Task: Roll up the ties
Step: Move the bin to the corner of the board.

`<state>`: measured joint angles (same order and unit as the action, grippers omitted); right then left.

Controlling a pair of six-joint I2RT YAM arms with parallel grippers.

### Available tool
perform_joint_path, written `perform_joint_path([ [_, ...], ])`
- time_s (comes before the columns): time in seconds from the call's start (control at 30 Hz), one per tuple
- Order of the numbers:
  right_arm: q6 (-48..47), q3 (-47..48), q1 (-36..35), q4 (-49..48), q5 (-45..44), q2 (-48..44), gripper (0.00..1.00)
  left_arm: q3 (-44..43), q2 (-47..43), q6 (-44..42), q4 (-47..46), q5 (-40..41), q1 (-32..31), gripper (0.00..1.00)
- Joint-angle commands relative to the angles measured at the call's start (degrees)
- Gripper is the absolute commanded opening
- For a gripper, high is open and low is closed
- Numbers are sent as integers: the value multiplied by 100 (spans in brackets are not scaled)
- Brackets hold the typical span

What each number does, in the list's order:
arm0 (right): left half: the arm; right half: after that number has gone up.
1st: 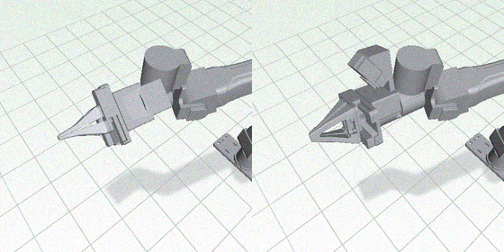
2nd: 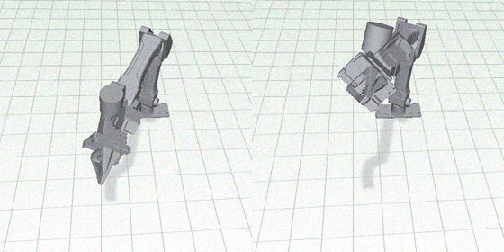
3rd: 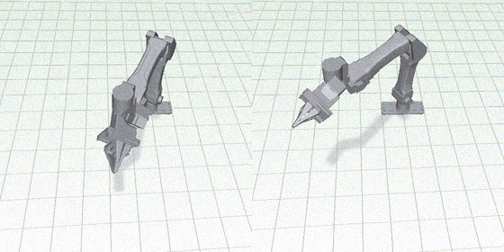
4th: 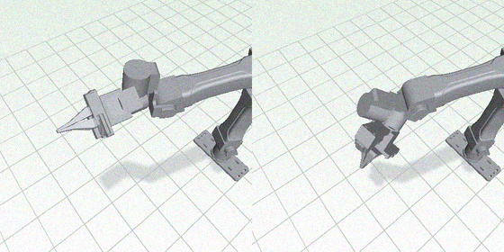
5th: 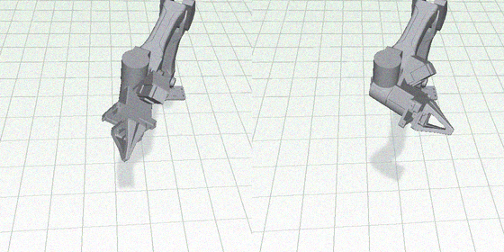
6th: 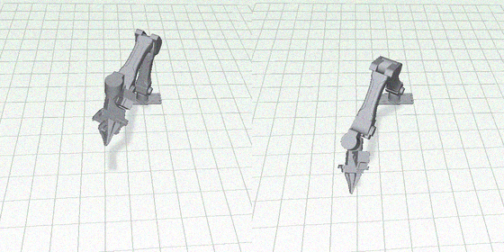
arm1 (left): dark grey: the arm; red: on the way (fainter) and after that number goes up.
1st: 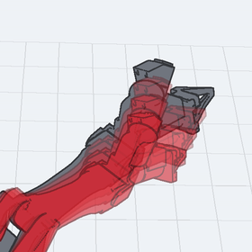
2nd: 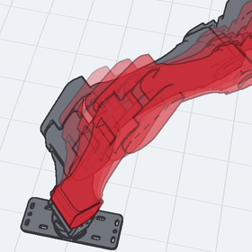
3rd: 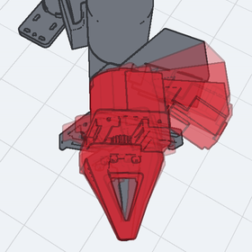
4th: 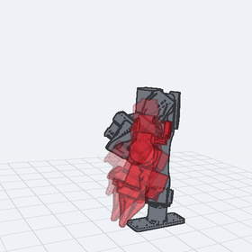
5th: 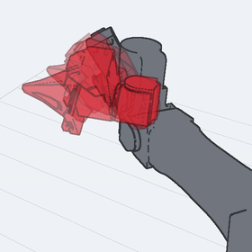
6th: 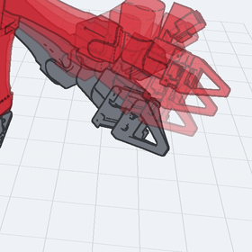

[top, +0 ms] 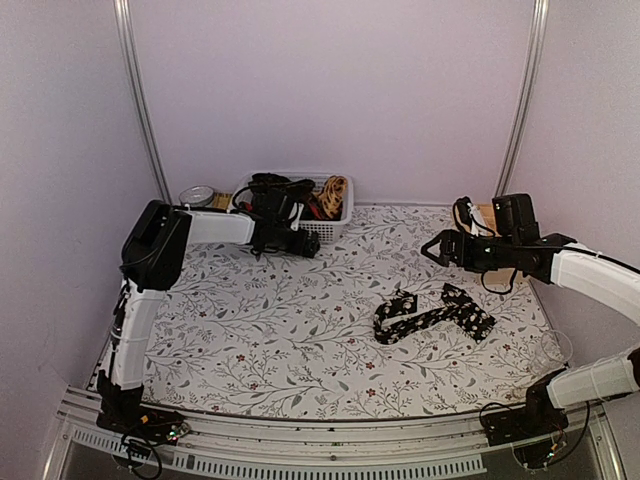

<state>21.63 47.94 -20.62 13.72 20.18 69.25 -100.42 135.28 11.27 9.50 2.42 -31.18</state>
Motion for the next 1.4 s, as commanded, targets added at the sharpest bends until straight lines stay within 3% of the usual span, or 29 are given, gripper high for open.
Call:
perform_joint_path([
  [0.0,-41,-26,-30,114,-185,-334,100,76,-478,313,-264,-746,-10,100],
  [0.17,-22,-122,-31,142,-353,-499,100,1699,-1838,526,-756,-1375,-494,100],
  [0.27,62,-230,-32,105,-445,-571,100,1802,-2118,412,-611,-1525,-1022,100],
  [0.5,405,-575,-30,-27,-720,-1007,100,194,-979,138,345,-1894,-1844,100],
  [0.73,480,-711,-22,165,-844,-1423,100,-1444,197,-54,1350,-1846,-2148,95],
  [0.93,446,-784,-28,170,-804,-1502,100,-1654,544,-86,1607,-1505,-2266,90],
  [1.37,397,-743,-23,121,-790,-1470,100,-1906,911,-199,1945,-1842,-2516,79],
])
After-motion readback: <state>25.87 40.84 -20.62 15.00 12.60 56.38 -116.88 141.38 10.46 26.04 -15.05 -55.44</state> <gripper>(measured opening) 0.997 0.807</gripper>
